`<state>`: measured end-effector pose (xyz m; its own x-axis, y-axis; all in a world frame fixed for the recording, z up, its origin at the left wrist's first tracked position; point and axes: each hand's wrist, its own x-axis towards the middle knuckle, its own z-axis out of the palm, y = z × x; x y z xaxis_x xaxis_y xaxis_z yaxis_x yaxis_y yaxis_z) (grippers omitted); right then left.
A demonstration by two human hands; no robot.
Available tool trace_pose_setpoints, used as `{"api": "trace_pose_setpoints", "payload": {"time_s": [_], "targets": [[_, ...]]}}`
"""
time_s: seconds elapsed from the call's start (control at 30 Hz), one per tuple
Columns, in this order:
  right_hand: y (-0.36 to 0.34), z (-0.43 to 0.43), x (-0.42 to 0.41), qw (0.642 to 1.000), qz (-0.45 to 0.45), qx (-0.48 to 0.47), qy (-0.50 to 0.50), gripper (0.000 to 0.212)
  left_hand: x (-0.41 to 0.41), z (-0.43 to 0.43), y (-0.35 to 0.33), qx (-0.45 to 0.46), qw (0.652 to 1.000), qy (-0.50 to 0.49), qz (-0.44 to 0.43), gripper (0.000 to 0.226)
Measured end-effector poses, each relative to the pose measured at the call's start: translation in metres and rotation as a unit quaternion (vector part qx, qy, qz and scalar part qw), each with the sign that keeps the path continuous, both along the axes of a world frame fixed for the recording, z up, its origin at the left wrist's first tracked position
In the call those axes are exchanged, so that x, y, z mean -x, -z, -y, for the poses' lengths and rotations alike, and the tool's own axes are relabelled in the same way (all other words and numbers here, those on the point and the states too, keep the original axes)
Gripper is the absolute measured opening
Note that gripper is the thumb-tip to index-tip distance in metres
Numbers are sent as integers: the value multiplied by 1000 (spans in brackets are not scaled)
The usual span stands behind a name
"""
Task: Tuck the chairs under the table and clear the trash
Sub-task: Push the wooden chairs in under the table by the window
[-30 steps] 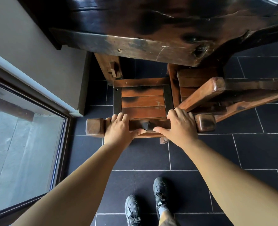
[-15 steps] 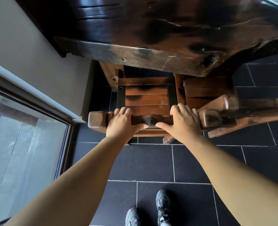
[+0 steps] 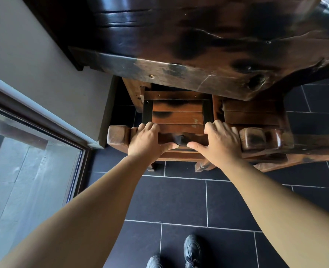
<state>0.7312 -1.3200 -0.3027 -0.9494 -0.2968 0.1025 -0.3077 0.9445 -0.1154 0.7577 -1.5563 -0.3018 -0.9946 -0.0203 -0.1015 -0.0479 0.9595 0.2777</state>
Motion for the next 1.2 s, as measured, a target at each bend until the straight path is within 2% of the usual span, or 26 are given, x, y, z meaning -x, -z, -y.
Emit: {"api": "trace_pose_setpoints", "payload": {"time_s": [0.37, 0.53, 0.63, 0.8, 1.2], "targets": [[0, 1, 9, 1000, 13, -12, 16, 86, 8, 1, 1, 1, 1000, -5, 4, 73], [-16, -1, 9, 994, 101, -31, -4, 71, 12, -4, -22, -3, 996, -13, 88, 85], [-37, -5, 0, 983, 171, -52, -31, 76, -6, -10, -39, 26, 992, 3, 122, 96], [-74, -6, -45, 975, 216, -45, -18, 78, -53, -10, -70, -13, 995, -25, 94, 81], [-164, 4, -174, 978, 208, -19, -6, 64, -176, 12, -157, -37, 998, 5, 42, 55]]}}
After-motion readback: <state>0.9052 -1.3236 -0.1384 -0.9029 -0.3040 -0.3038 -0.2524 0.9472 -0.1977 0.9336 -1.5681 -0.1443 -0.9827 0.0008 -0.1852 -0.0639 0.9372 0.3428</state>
